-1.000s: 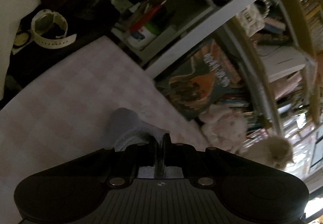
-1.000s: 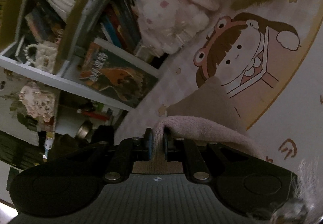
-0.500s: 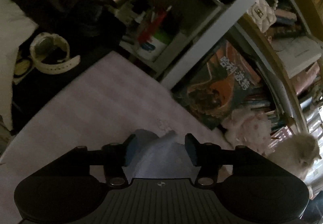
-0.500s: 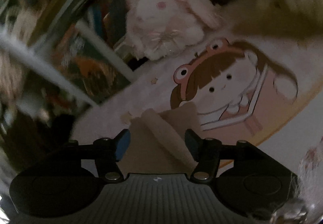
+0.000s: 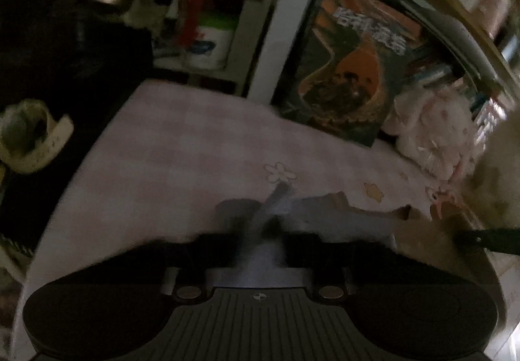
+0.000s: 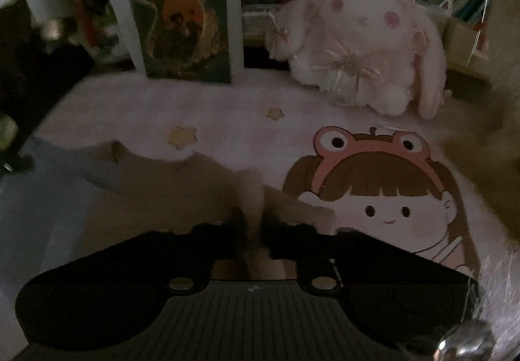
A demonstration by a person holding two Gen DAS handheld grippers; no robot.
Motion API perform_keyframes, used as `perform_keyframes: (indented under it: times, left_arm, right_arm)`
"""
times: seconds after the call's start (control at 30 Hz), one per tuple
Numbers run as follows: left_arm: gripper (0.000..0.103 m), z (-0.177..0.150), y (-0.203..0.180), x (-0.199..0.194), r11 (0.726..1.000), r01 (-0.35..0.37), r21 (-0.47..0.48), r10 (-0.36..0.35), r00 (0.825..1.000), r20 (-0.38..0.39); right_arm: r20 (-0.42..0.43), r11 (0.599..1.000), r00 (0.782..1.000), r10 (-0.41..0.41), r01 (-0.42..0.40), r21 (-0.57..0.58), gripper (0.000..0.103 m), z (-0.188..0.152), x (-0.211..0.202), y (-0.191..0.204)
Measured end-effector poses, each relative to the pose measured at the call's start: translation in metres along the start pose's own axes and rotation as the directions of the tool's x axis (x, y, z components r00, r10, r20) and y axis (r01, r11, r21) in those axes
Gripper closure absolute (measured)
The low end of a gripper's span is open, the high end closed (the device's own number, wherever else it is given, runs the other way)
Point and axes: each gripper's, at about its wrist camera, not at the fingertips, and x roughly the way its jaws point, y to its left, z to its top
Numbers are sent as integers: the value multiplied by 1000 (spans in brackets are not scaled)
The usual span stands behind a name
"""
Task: Fold clothes
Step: 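Carry both hems up toward the collar with both grippers, folding the garments in half, then release the hems with both grippers and withdraw from the folded stack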
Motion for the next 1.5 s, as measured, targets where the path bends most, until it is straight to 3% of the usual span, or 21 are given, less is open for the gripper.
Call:
perform_keyframes:
  times: [0.07,0.13,0.27,0.33,0.43,0.57,0.63,0.7,0.73,0.77,0.93,1.1,1.3,1.5]
  left_arm:
    - [99,-2,14,2,995,-2,-99,3,1000,7]
    - [99,-4,16,9,994,-33,-102,32,999,-11]
    - [98,-3,16,18,995,-35,-92,32,999,-30]
    - [97,-1,17,19,995,-30,-91,27,999,-36]
    - [92,2,19,19,996,-21,-85,17,999,-47]
    - [88,4,22,15,997,-23,-80,19,999,-48]
    - [79,5,22,11,996,-41,-82,37,998,-45]
    - [63,5,24,5,994,-62,-90,59,998,-37]
    - [56,5,26,0,993,-71,-96,69,997,-25]
    - [54,5,27,-5,992,-73,-103,73,997,-11]
    - [43,0,31,-31,992,-51,-117,55,998,31]
    - [33,-13,26,-56,994,-53,-93,58,997,55]
    - [25,-37,23,-83,997,-59,-57,61,997,42]
    - [23,-68,12,-104,997,-71,12,71,997,-9]
  right_arm:
    - [63,986,994,89,-97,138,97,3,-13,-18]
    - [115,949,984,135,-161,271,97,0,-16,-38]
    - [11,900,993,115,-109,423,98,-13,18,-64]
    - [33,853,989,146,-142,502,98,-21,25,-75]
    - [47,826,987,154,-155,542,98,-24,24,-77]
    - [40,854,992,116,-120,506,97,-18,20,-71]
    - [40,870,996,83,-92,484,95,-15,16,-68]
    - [60,882,998,32,-56,469,80,-13,7,-65]
    - [73,885,997,-3,-31,465,53,-13,2,-65]
    - [84,885,996,-28,-14,465,36,-12,-2,-66]
    - [89,886,995,-42,-4,463,38,-16,-19,-67]
    - [79,939,992,-99,67,338,34,-29,-42,-34]
    - [86,973,981,-172,155,168,22,-60,-68,14]
    - [74,974,975,-209,201,103,10,-90,-83,56]
